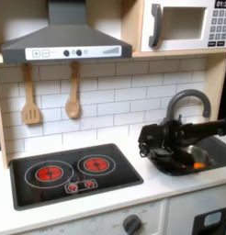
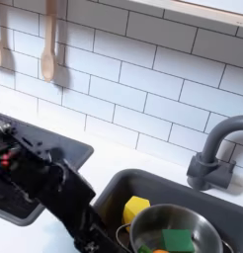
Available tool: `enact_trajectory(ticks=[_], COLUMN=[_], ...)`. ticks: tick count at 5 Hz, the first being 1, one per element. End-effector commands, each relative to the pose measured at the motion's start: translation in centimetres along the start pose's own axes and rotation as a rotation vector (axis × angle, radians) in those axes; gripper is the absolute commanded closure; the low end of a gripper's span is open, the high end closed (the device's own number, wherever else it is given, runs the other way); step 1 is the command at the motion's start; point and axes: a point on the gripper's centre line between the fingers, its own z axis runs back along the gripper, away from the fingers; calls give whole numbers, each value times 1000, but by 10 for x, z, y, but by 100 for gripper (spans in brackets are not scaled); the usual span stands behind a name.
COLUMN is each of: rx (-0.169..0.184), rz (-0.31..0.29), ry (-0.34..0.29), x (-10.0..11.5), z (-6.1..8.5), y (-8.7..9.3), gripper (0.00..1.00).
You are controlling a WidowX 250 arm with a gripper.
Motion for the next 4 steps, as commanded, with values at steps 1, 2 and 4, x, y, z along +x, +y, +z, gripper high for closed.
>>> enact_trajectory(ticks=[1,2,4], rx=[56,81,134], rz=[7,-7,18], ry=[-40,-24,1], x=[-1,5,-9], z=[-8,-13,-20], y=[9,11,12], gripper=[0,0,0])
